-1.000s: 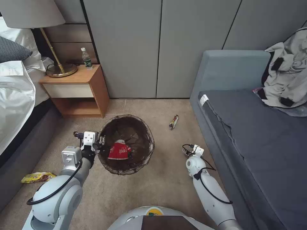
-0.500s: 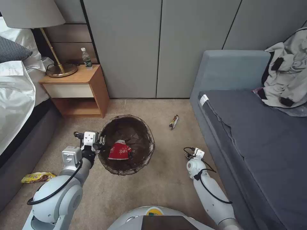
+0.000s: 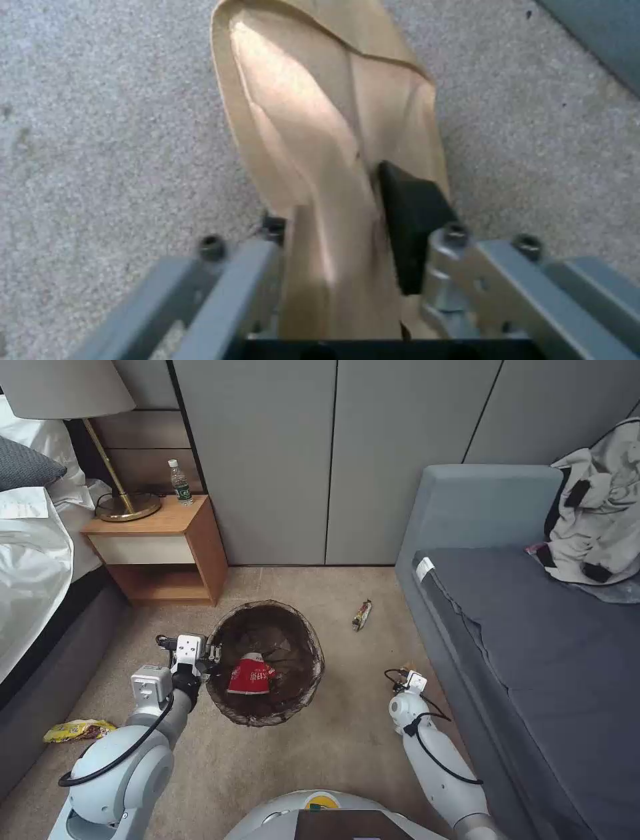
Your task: Pick up the trash bin, then pick up the garbage from the floor and place it into the trash bin.
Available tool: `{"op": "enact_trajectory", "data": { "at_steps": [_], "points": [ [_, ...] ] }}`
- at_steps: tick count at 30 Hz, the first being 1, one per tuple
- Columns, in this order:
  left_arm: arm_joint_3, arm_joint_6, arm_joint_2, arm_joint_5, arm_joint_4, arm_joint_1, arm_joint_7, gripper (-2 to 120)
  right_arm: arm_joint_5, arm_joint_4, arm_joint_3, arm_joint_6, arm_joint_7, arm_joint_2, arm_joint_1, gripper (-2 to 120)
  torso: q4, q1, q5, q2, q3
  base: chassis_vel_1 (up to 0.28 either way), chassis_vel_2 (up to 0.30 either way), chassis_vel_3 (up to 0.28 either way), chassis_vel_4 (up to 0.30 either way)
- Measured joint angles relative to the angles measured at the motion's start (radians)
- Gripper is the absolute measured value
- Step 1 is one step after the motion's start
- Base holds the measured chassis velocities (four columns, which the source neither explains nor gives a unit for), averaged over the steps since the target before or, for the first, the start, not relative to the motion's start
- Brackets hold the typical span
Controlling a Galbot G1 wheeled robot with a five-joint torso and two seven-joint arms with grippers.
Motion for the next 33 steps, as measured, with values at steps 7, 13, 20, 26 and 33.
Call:
{"op": "enact_trajectory", "data": {
  "at_steps": [7, 13, 20, 26, 33],
  "points": [
    [-0.003, 0.000, 0.000, 0.000, 0.000, 0.000, 0.000, 3, -0.041, 0.031, 0.007, 0.000, 0.006, -0.001, -0.014, 0, 0.0004, 0.000, 0.0006, 0.000, 0.000, 0.000, 0.000, 0.000, 0.000],
    [-0.006, 0.000, 0.000, -0.001, -0.001, 0.000, 0.000, 3, -0.098, 0.178, 0.040, -0.024, -0.009, -0.009, -0.069, 0, 0.0002, 0.000, 0.0002, 0.000, 0.000, 0.000, 0.000, 0.000, 0.000],
    [-0.009, 0.000, 0.003, -0.002, -0.001, 0.000, -0.001, 3, -0.103, 0.419, 0.082, -0.087, -0.048, -0.033, -0.164, 0, -0.0001, 0.000, 0.0003, 0.000, 0.000, 0.000, 0.000, 0.000, 0.000],
    [-0.011, 0.003, 0.009, -0.003, -0.001, -0.002, -0.003, 3, -0.014, 0.795, 0.119, -0.176, -0.080, -0.085, -0.279, 0, -0.0002, 0.000, 0.0000, 0.000, 0.000, 0.000, 0.000, 0.000, 0.000],
    [-0.014, 0.006, 0.021, -0.006, -0.002, -0.002, -0.004, 3, 0.158, 1.104, 0.125, -0.267, -0.076, -0.159, -0.263, 0, 0.0000, 0.000, -0.0001, 0.000, 0.000, 0.000, 0.000, 0.000, 0.000]
  ]
}}
